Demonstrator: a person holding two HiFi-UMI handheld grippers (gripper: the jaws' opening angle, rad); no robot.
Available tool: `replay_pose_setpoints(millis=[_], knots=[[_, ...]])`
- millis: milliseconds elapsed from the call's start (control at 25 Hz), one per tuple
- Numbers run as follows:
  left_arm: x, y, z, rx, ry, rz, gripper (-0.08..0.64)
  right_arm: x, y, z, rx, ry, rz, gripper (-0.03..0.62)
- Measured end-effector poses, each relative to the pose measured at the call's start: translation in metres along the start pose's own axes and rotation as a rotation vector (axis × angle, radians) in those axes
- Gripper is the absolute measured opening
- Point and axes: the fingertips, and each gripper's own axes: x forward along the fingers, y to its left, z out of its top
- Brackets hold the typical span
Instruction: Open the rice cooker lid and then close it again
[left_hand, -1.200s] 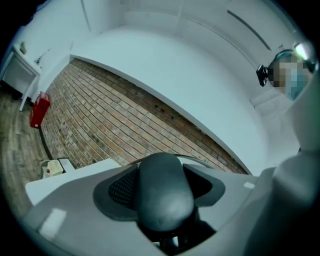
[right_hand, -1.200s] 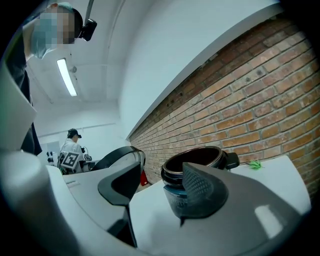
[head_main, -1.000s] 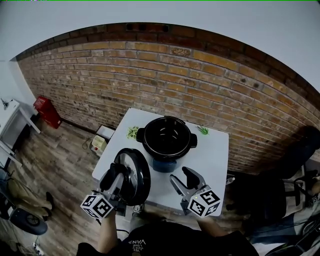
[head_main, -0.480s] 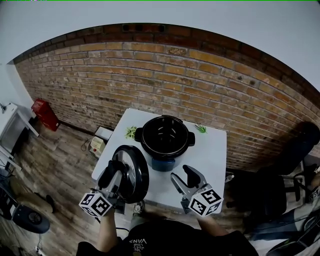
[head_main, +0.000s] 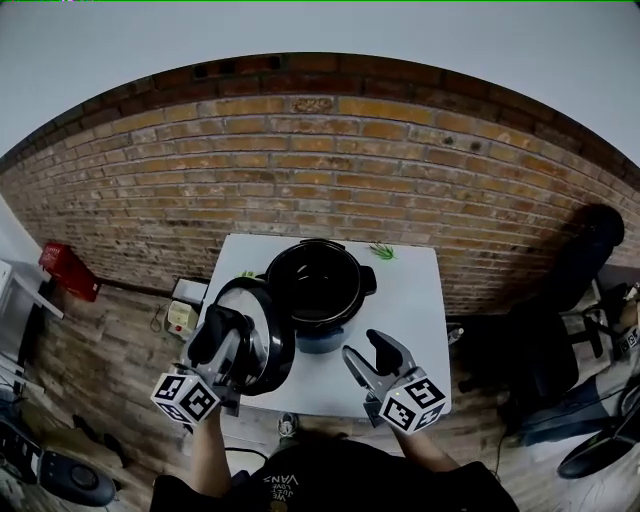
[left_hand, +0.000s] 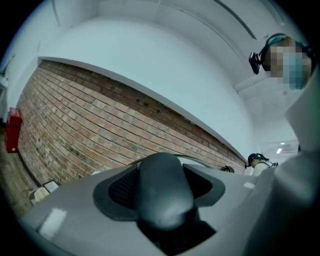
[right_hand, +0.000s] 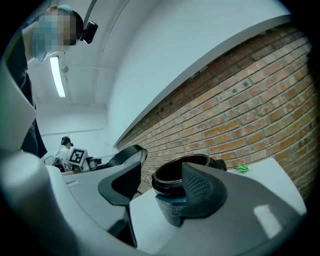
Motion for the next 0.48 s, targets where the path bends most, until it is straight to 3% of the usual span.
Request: replay_pose_setpoints(millis=[480], knots=[[0.113,0.004,0.016,0.174,0.168,-0.278,0.281,0.013,-0.018,-0.002,0.054,-0.061,-0.204,0.261]])
